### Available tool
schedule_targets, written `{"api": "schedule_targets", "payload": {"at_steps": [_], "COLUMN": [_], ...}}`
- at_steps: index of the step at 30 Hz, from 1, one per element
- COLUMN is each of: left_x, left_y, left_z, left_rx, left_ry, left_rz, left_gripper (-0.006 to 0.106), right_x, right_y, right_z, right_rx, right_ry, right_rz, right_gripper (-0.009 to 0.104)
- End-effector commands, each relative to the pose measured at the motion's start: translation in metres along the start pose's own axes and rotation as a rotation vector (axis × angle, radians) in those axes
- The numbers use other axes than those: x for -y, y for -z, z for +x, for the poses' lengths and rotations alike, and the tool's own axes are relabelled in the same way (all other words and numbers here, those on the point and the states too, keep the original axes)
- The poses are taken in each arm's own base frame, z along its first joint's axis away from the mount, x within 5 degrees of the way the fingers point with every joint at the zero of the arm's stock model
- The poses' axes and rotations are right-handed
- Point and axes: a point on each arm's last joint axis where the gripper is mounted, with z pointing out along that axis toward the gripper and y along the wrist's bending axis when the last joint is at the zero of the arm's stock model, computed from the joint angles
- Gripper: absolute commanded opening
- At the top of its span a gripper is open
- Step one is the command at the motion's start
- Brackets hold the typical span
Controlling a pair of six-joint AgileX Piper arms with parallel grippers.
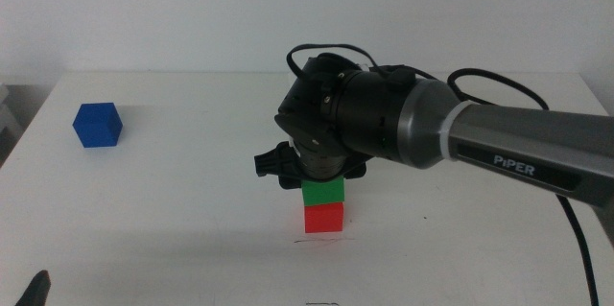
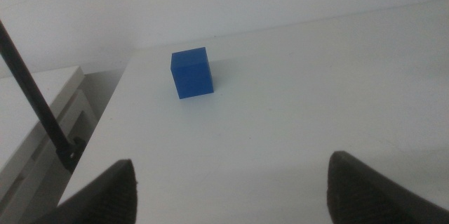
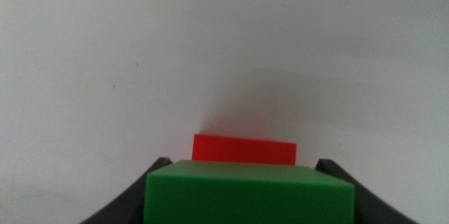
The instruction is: Stack red cubes first, then green, then blue cubes in a specific spot.
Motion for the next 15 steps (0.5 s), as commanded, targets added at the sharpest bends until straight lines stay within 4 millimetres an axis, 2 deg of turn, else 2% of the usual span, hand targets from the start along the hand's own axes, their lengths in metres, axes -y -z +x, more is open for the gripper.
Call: {"api": "schedule_targets", "payload": {"at_steps": [1,15], "left_x": [-0.001,-0.001], "left_y": [0.002,0.002], "left_z": [-0.008,-0.008], "left_rx": [0.102,0.102], "left_ry": [0.015,0.015], "left_rz": [-0.012,-0.012], "left_gripper": [0.092,0.092], "right_x": [0.003,0.003], "right_y": [0.029,0.010], "right_z": [-0.019,-0.018], "right_rx": [0.112,0.098], "right_ry": [-0.001,0.011], "right_rz": [-0.046,-0.028], "right_gripper": [-0.001,-0.001]}}
